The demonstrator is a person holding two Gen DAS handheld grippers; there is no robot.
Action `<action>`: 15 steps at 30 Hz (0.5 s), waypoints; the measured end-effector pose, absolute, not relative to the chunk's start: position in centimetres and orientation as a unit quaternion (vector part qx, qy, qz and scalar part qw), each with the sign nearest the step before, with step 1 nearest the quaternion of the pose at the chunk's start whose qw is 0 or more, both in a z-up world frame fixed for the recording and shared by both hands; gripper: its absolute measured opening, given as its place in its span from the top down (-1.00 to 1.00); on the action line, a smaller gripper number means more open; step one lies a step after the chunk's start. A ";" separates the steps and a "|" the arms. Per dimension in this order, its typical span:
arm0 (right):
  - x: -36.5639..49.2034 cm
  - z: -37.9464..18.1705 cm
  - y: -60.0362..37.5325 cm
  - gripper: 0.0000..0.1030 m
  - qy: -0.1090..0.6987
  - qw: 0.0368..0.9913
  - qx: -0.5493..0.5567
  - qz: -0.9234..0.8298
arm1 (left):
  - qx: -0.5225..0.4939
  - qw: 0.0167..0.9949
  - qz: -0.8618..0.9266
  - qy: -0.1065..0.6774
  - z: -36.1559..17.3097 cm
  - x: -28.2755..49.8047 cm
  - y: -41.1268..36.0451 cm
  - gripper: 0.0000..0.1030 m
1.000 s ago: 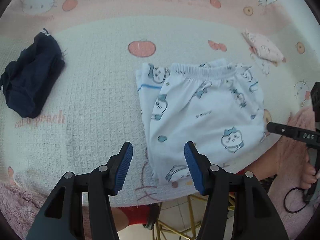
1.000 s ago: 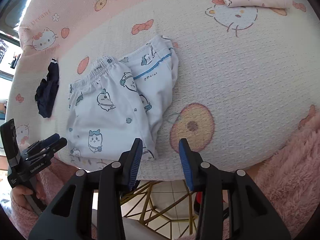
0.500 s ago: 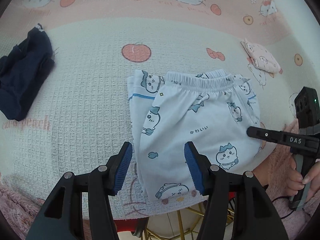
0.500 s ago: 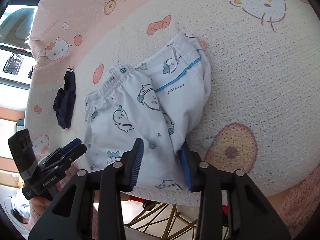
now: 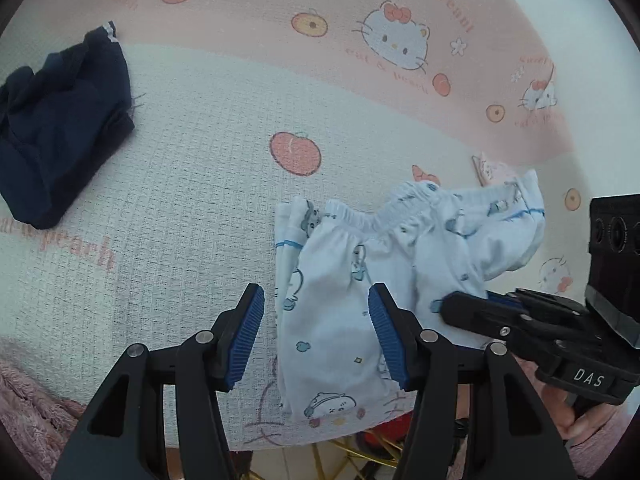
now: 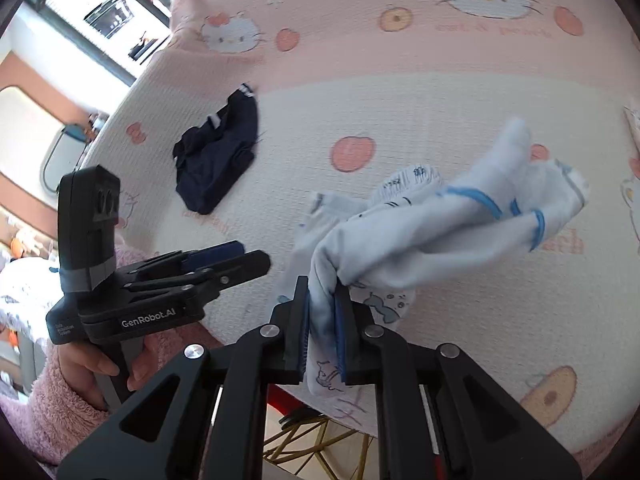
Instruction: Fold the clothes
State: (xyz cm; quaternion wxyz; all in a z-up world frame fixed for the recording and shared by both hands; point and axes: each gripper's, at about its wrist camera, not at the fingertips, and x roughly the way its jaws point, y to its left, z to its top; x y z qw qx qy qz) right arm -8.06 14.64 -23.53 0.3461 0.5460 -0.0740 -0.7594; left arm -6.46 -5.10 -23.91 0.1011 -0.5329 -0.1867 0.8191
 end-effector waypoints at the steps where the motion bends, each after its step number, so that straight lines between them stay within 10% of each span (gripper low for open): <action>1: -8.0 -23.5 14.0 0.81 -0.077 0.354 0.547 -0.755 | -0.536 0.110 0.816 -0.186 -24.3 -6.5 -4.8 -0.10; 9: -8.0 -24.0 17.1 0.80 -0.131 0.322 0.549 -0.760 | -0.541 0.127 0.823 -0.116 -25.6 -7.0 -1.1 -0.10; 15: -8.0 -23.9 16.9 0.80 -0.126 0.334 0.543 -0.760 | -0.510 0.120 0.827 -0.204 -23.5 -7.4 -4.4 -0.10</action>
